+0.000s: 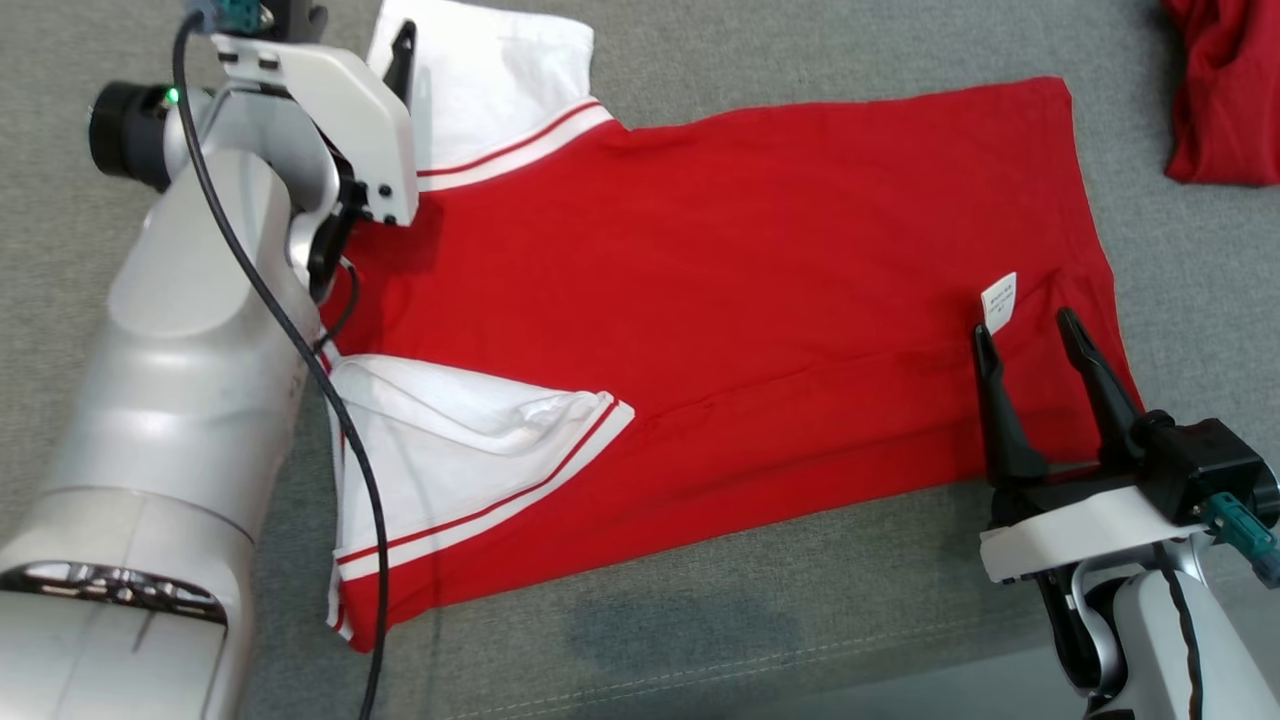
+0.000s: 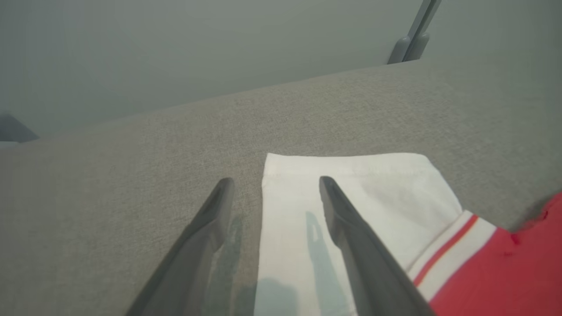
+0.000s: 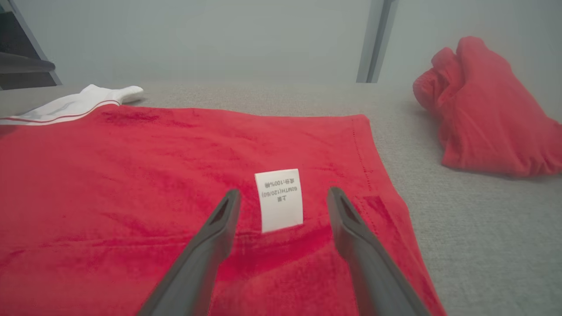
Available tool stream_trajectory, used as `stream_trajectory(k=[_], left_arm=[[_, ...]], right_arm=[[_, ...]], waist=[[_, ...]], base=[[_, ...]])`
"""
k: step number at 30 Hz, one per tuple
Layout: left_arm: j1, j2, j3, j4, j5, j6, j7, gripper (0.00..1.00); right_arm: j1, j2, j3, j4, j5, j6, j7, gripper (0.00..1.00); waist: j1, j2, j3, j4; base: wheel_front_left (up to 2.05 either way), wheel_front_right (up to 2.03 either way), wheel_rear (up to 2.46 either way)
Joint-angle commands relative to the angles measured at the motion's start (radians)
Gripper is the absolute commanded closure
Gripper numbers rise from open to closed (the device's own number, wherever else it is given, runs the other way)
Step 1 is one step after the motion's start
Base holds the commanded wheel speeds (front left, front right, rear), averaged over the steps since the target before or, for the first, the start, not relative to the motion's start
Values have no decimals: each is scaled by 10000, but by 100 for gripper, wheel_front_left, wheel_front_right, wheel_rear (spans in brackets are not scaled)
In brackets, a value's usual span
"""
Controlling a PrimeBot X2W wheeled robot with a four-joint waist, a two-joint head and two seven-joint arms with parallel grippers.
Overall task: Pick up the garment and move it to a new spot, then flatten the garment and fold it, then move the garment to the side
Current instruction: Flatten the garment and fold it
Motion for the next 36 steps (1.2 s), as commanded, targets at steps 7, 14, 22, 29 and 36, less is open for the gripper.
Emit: stream_trajectory(k=[7, 14, 22, 29, 36], left_arm=[[-1197, 640, -106, 481, 312, -159, -321, 0], [-1750, 838, -401, 1168, 514, -261, -502, 0], [-2194, 850, -617, 1672, 534, -425, -555, 0], [-2340, 757, -773, 1912, 426, -671, -502, 100], [-2318, 600, -767, 1917, 75, -891, -813, 100]], right_arm=[[-226, 54, 270, -299, -119, 0, -118, 0], [-307, 137, 402, -278, -124, 0, -118, 0], [-366, 180, 390, -320, -94, 0, -118, 0], [-449, 194, 226, -371, -39, 0, -118, 0], [-713, 196, -11, -393, 39, 0, -118, 0]], waist=[[0, 0, 610, -416], [0, 0, 884, -640], [0, 0, 1079, -742], [0, 0, 1132, -741], [0, 0, 1079, -576]], base=[[0, 0, 0], [0, 0, 0], [0, 0, 0], [0, 0, 0], [0, 0, 0]])
